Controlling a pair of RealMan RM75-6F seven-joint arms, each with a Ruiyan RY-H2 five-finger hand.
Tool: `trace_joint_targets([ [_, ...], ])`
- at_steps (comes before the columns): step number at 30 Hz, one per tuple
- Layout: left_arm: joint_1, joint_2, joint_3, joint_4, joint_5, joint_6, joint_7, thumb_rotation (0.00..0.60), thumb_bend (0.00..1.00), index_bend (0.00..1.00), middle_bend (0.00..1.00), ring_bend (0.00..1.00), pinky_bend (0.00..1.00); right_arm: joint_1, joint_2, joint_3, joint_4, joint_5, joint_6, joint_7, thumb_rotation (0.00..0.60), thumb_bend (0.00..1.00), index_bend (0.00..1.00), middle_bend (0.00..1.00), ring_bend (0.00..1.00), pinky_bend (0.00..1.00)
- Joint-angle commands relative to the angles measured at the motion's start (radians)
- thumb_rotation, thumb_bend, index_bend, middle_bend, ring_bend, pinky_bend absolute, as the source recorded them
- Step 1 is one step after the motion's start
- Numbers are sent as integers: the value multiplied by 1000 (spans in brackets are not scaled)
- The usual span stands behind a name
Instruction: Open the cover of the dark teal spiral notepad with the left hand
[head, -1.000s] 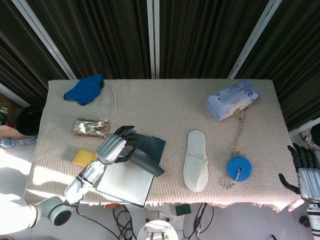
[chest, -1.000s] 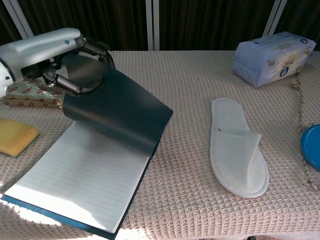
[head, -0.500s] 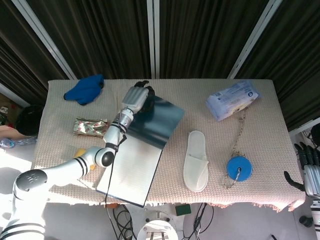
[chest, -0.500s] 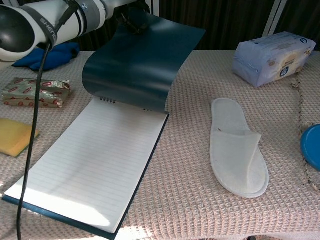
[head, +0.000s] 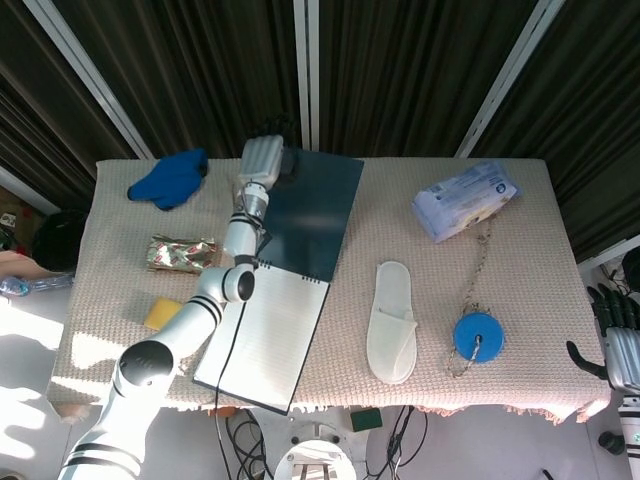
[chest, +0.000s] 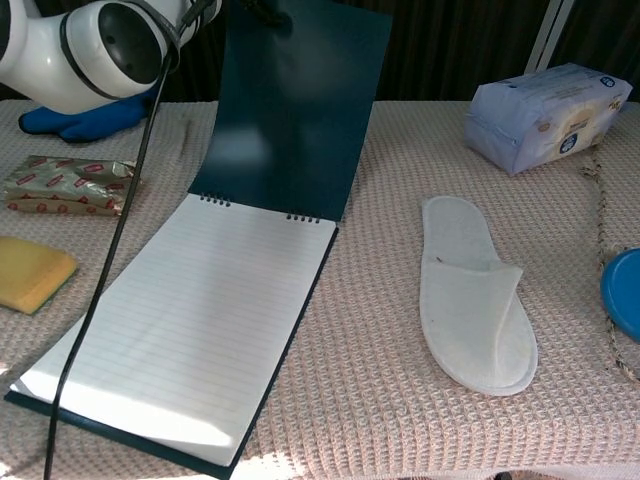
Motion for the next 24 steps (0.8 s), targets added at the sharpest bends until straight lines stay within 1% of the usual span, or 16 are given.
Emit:
trace_joint_targets([
  [1, 9, -9, 43, 37, 72, 47, -73, 456, 263, 0, 0, 0, 81, 1, 0, 0, -3, -3, 2, -2, 595, 294, 0, 0, 0, 0],
  [4, 34, 21, 69, -6, 114, 80, -119, 465, 256, 0, 0, 0, 80, 2, -1, -1, -7, -8, 4, -5, 594, 294, 0, 0, 0, 0],
  [6, 63, 55, 94, -67, 144, 97, -135, 481, 244, 0, 0, 0, 80, 3, -1, -2, -9, -11, 5, -7, 593, 294, 0, 0, 0, 0],
  [7, 84, 80, 109, -113, 160, 107, -135, 477, 241, 0, 0, 0, 81, 3, -1, -2, -9, -12, 5, -7, 592, 294, 0, 0, 0, 0],
  [9, 156, 160, 149, -273, 193, 149, -109, 440, 231, 0, 0, 0, 84, 4, 0, -2, -9, -14, 7, -5, 594, 294, 0, 0, 0, 0],
  [12, 307, 339, 225, -634, 221, 244, 14, 401, 225, 0, 0, 0, 87, 4, 1, 0, -7, -16, 11, -2, 597, 294, 0, 0, 0, 0],
  [13, 372, 419, 260, -798, 219, 289, 89, 396, 226, 0, 0, 0, 87, 5, 0, 0, -4, -17, 12, -1, 596, 294, 0, 0, 0, 0],
  [14, 419, 478, 288, -917, 215, 326, 146, 397, 226, 0, 0, 0, 87, 5, -1, 1, -3, -17, 12, 0, 594, 294, 0, 0, 0, 0],
  [15, 465, 531, 317, -1026, 212, 368, 200, 401, 226, 0, 0, 0, 86, 6, -3, 1, -2, -19, 12, 2, 594, 294, 0, 0, 0, 0],
  [16, 523, 590, 357, -1147, 213, 426, 264, 405, 227, 0, 0, 0, 86, 8, -5, 1, 0, -22, 13, 4, 593, 294, 0, 0, 0, 0],
  [17, 564, 626, 388, -1220, 219, 470, 304, 410, 227, 0, 0, 0, 86, 9, -6, 0, 1, -25, 14, 3, 594, 294, 0, 0, 0, 0],
  [19, 655, 680, 459, -1331, 255, 571, 351, 421, 228, 0, 0, 0, 86, 11, -11, -2, 5, -35, 19, 1, 593, 294, 0, 0, 0, 0],
  [20, 693, 695, 489, -1359, 278, 609, 354, 424, 227, 0, 0, 0, 86, 11, -13, -3, 5, -39, 22, 1, 594, 294, 0, 0, 0, 0],
  [21, 728, 707, 521, -1376, 306, 643, 349, 425, 227, 0, 0, 0, 86, 11, -15, -5, 6, -44, 25, 1, 593, 294, 0, 0, 0, 0],
  [22, 773, 720, 562, -1387, 346, 679, 332, 425, 227, 0, 0, 0, 86, 11, -18, -7, 7, -51, 30, 1, 593, 294, 0, 0, 0, 0],
  [24, 834, 734, 619, -1384, 407, 727, 292, 423, 227, 2, 0, 0, 86, 9, -21, -11, 9, -61, 39, -2, 594, 294, 0, 0, 0, 0],
])
